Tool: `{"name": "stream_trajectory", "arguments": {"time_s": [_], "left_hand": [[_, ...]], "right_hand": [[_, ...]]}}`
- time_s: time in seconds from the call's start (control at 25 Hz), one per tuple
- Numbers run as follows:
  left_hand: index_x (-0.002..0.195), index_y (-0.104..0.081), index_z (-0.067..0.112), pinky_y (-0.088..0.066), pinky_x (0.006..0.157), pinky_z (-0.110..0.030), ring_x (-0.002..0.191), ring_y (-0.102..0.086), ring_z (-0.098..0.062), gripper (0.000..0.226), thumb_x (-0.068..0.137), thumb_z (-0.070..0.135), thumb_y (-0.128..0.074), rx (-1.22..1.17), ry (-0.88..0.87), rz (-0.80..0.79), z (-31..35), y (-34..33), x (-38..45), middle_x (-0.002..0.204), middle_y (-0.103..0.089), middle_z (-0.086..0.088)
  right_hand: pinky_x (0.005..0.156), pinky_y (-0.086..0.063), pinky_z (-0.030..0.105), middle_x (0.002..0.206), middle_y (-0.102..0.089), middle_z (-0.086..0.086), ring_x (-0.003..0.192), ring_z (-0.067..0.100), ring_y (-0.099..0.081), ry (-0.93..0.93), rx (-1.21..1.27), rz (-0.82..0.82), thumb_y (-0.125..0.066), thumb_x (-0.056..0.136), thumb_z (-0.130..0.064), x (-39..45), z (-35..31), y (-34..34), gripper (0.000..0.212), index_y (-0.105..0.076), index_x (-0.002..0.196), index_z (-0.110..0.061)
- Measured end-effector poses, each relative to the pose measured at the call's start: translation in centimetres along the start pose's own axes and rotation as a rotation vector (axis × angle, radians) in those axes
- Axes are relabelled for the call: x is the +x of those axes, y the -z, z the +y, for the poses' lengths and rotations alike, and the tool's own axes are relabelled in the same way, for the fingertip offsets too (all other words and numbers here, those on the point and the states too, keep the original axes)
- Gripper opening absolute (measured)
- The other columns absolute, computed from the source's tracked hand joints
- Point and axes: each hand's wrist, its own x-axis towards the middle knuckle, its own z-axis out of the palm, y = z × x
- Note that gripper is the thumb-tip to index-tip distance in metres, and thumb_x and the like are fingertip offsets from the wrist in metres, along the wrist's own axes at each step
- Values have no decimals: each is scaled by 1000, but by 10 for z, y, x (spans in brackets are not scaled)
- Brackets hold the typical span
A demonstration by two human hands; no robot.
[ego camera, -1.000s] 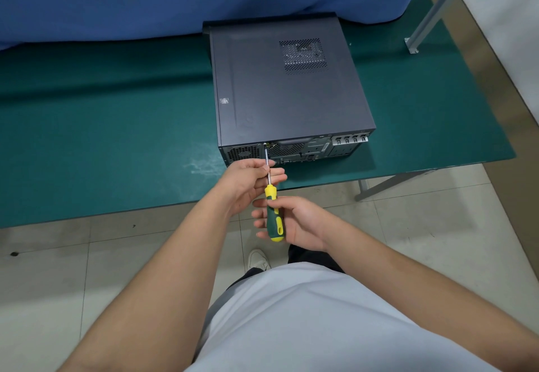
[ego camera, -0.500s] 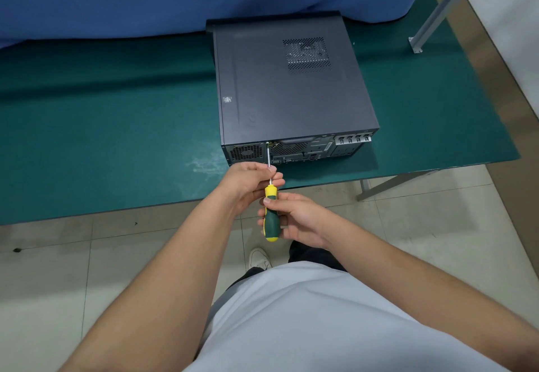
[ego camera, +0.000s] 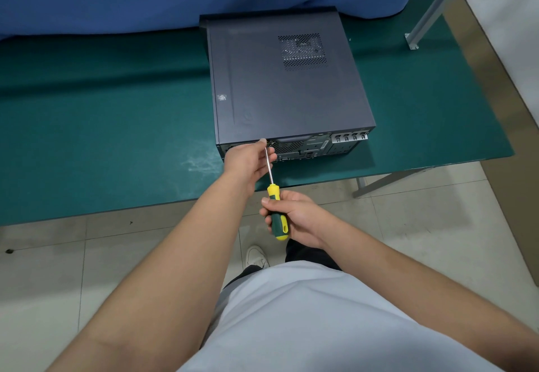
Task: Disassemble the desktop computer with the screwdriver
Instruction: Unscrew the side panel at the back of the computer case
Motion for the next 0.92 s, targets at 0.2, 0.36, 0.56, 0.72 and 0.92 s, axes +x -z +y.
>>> {"name": "stream_trajectory", "arguments": {"time_s": [0.2, 0.36, 0.56, 0.72, 0.92], "left_hand": [[83, -69, 7, -64, 75, -34, 79, -77, -22, 15, 92, 16, -77, -28, -36, 195, -3, -18, 3, 85, -78, -10], [81, -69, 10, -64, 73, -31, 80, -78, -22, 17, 95, 18, -74, -20, -78, 238, -7, -22, 4, 84, -78, -10], [90, -69, 11, -63, 76, -30, 80, -77, -20, 18, 102, 23, -64, -14, -50, 180, -8, -18, 4, 92, -78, -11], [84, -70, 10, -64, 73, -30, 75, -76, -19, 14, 94, 18, -75, -21, -89, 210, -10, -18, 2, 87, -78, -11], [84, -68, 12, -64, 75, -30, 79, -78, -20, 14, 96, 17, -73, -20, -84, 241, -9, -20, 2, 86, -78, -10]], "right_hand": [[67, -48, 33, 76, -58, 6, 66, 18, -53, -69, 142, -11, -48, 105, -22, -3, -4, -3, 16, -59, 102, -10], [74, -51, 38, 86, -64, 11, 74, 20, -60, -14, 98, 17, -43, 105, -14, -2, -3, 0, 23, -64, 104, -5], [69, -59, 40, 80, -71, 6, 71, 17, -65, 49, -39, 91, -56, 103, -10, 5, 3, 2, 5, -58, 99, -12], [62, -56, 34, 74, -68, 4, 64, 14, -62, 78, -52, 75, -59, 102, -10, 9, 5, 0, 3, -58, 100, -10], [59, -54, 31, 75, -68, 7, 62, 15, -61, 88, -48, 122, -62, 99, -5, 11, 6, 2, 4, -62, 95, -6]]}}
